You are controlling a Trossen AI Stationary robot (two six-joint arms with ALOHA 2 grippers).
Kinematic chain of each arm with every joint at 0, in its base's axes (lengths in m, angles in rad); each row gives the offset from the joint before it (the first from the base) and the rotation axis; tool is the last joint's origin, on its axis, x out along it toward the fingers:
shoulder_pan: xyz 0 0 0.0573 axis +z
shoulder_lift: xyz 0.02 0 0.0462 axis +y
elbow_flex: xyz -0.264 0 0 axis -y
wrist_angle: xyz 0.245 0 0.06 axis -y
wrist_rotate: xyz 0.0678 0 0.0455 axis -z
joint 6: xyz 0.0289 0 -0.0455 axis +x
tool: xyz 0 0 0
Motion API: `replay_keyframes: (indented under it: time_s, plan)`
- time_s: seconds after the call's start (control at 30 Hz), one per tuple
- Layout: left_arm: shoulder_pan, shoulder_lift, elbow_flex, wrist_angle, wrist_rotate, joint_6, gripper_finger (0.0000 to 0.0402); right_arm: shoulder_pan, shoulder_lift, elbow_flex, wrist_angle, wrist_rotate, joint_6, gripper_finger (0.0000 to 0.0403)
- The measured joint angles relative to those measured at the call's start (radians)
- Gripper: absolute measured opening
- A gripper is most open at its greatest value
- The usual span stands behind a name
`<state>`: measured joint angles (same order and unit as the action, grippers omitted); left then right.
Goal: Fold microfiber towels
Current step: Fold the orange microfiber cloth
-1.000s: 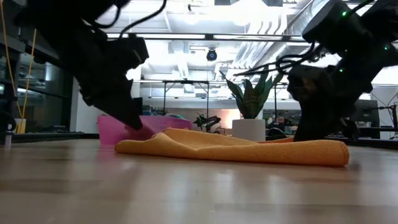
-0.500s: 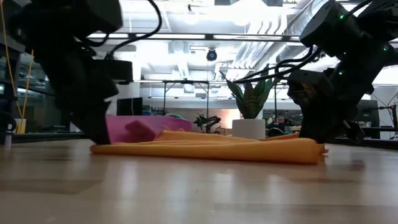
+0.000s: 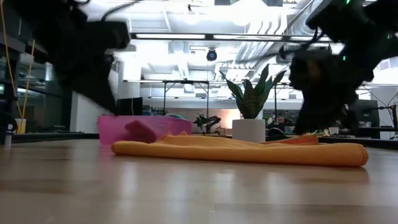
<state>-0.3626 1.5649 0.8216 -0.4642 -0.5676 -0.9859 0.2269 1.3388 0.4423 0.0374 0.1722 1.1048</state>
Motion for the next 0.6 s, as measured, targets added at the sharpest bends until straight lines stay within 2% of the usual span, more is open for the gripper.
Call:
replay_keyframes:
  time_s: [0.1,0.2,0.37,0.47,0.6]
  plan:
    - [0.014,-0.032,0.005,0.088,-0.067,0.057,0.0,0.006,-0.081,0.001,-0.009,0.002,-0.058,0.0]
    - [0.055,-0.03,0.005,0.256,-0.057,0.173,0.0,0.011,-0.149,0.002,-0.084,0.023,-0.07,0.0]
    - [0.15,0.067,0.006,0.576,0.122,0.338,0.0,0.009,-0.189,0.002,-0.325,0.064,0.051,0.0]
    - [0.197,0.14,0.007,0.696,0.223,0.317,0.0,0.009,-0.19,0.002,-0.411,0.054,0.092,0.0]
    - [0.22,0.232,0.018,0.719,0.276,0.253,0.0,0.009,-0.186,0.002,-0.459,-0.023,0.08,0.0]
